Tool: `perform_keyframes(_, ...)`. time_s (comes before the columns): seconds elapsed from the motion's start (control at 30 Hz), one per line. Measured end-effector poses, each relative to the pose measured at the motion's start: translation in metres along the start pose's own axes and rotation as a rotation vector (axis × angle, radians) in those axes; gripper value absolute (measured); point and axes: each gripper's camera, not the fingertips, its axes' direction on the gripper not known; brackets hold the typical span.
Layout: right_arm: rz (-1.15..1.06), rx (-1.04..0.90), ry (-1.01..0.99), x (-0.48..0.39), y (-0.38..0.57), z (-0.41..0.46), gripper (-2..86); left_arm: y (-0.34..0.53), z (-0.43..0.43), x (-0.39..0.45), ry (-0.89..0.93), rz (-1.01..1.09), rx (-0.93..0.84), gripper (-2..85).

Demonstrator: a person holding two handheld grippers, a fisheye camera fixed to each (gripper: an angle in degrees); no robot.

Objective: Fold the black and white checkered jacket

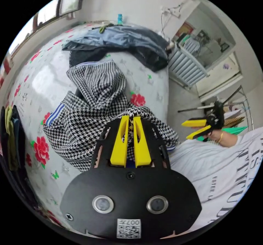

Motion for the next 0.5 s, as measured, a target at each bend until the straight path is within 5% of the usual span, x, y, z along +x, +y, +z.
perform_keyframes(0.1,-0.089,-0.011,0.039,-0.021,-0.022,0.017,17.0,0.009,-0.078,-0.022,0.135,-0.133,0.249,0.2)
perform_keyframes(0.5,-0.481,-0.117,-0.184,-0.152,-0.113,0.071,19.3,0.155,-0.239,-0.015,0.166,-0.416,0.847,-0.2)
